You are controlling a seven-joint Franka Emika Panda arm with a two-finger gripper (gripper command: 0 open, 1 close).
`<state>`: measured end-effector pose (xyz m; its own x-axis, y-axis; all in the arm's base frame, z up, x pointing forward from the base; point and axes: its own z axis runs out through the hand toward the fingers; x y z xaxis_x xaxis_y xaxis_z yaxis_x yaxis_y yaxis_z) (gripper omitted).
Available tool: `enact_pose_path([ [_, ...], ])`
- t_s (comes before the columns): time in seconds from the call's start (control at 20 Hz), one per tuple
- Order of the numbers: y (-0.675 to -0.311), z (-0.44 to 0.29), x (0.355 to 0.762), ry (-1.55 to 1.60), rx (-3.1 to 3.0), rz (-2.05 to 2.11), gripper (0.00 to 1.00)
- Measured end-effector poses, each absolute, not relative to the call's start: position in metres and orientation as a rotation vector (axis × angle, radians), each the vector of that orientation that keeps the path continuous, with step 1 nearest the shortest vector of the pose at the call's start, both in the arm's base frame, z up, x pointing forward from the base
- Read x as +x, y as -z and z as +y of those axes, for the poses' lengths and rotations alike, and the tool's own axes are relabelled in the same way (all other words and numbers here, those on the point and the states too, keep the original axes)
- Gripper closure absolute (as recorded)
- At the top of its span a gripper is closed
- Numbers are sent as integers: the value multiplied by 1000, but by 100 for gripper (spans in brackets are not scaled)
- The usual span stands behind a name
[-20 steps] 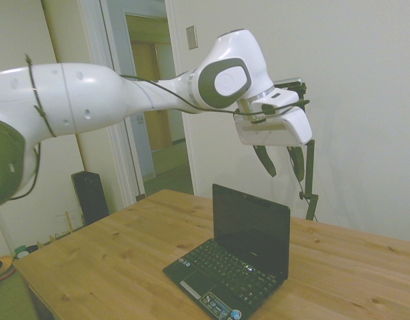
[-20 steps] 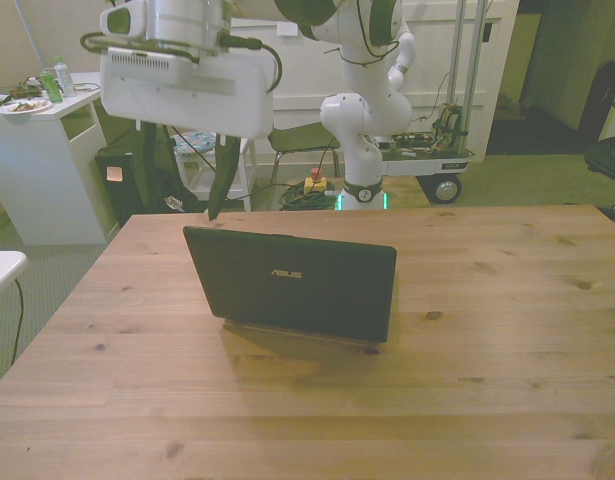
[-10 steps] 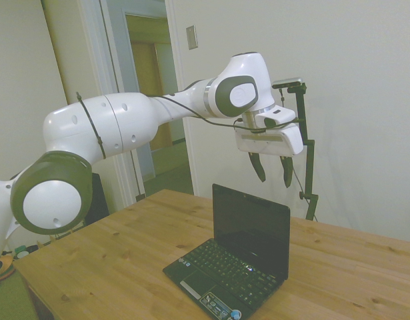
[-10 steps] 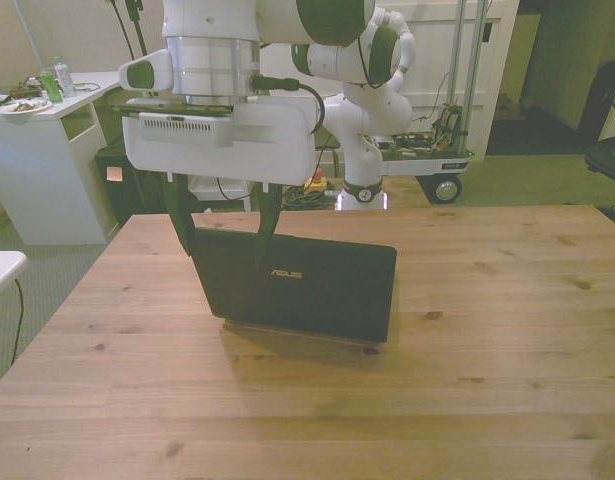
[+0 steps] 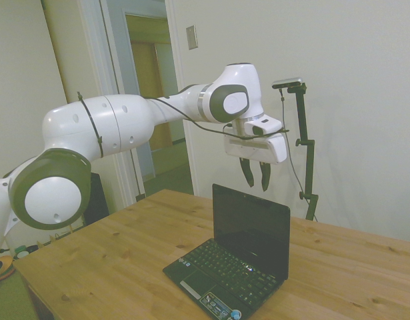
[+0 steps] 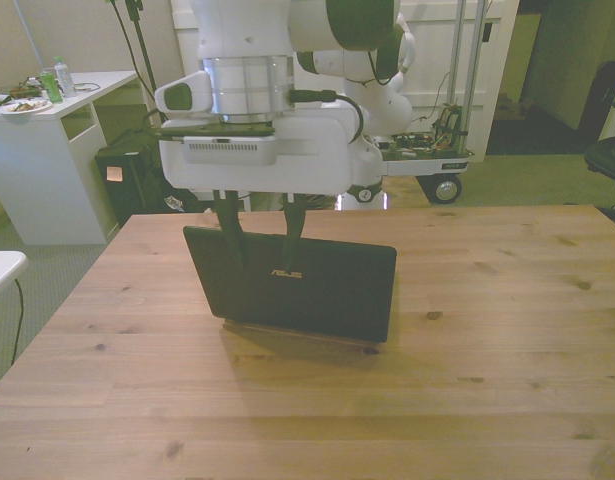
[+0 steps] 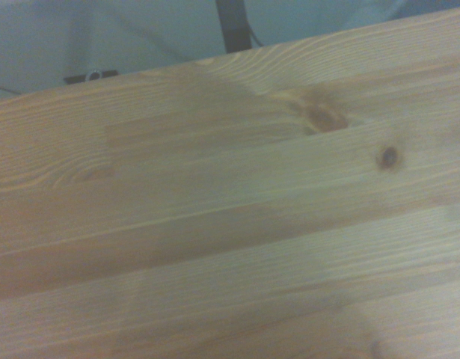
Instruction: Close the laptop
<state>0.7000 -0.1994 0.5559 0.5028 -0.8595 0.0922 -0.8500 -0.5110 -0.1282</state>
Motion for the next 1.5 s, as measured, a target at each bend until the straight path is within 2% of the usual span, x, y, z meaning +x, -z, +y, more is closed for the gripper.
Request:
enact_pose_path([
  [0.25,-544,-181,681,160,-2652,1542,100],
  [0.65,-530,-163,617,2,-2630,1611,100],
  [0.95,-468,-133,572,-166,-2641,1628,100],
  [1.25,-379,-126,527,-254,-2642,1661,100],
  [1.4,-393,-125,528,-186,-2639,1647,100],
  [1.5,-435,-109,527,-74,-2658,1586,100],
])
